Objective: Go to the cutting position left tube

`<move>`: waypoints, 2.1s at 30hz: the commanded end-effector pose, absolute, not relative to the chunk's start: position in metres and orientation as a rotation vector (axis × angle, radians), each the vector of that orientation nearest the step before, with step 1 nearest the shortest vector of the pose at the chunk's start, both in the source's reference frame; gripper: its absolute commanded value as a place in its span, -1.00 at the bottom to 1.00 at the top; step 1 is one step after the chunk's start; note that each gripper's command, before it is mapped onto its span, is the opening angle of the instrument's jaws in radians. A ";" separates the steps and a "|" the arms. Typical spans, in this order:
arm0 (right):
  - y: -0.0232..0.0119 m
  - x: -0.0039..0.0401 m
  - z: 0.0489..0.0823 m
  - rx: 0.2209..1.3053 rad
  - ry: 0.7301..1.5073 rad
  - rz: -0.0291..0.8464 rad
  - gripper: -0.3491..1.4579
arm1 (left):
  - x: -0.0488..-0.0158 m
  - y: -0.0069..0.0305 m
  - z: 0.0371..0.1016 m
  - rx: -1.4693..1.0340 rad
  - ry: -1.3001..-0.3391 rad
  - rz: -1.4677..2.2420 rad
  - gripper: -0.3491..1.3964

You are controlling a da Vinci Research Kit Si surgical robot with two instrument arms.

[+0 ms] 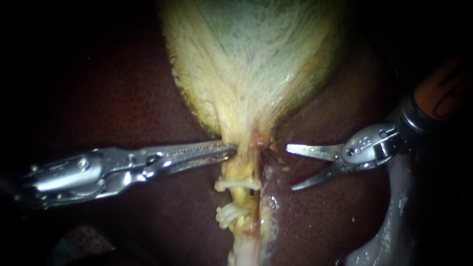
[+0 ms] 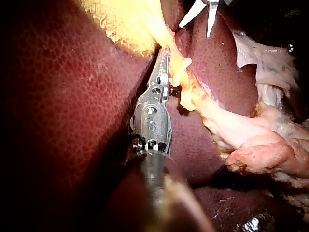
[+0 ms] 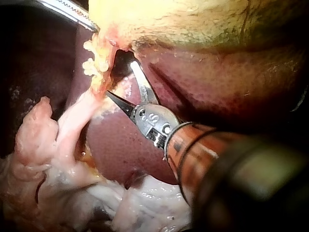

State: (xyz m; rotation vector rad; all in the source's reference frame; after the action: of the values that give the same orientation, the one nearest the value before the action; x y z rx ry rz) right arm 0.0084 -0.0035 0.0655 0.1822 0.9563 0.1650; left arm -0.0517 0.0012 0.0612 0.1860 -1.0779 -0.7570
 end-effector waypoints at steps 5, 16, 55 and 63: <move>-0.0046 0.0089 0.0654 0.261 1.018 0.169 0.97 | -0.0512 0.0017 0.0606 0.192 -1.079 -0.757 -0.63; -0.0097 0.0147 0.0667 0.401 1.087 0.157 0.97 | -0.0474 0.0054 0.0578 0.180 -1.073 -0.796 -0.63; -0.0121 0.0201 0.0726 0.486 1.035 0.136 0.84 | -0.0481 0.0036 0.0549 0.180 -1.078 -0.805 -0.63; -0.0127 0.0221 0.0721 0.555 1.102 0.135 0.82 | -0.0477 0.0041 0.0562 0.182 -1.079 -0.803 -0.63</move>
State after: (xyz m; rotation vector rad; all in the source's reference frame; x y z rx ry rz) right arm 0.0224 -0.0127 0.0720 0.5593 1.1016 0.1362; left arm -0.0477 0.0042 0.0562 0.1814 -1.0790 -0.8022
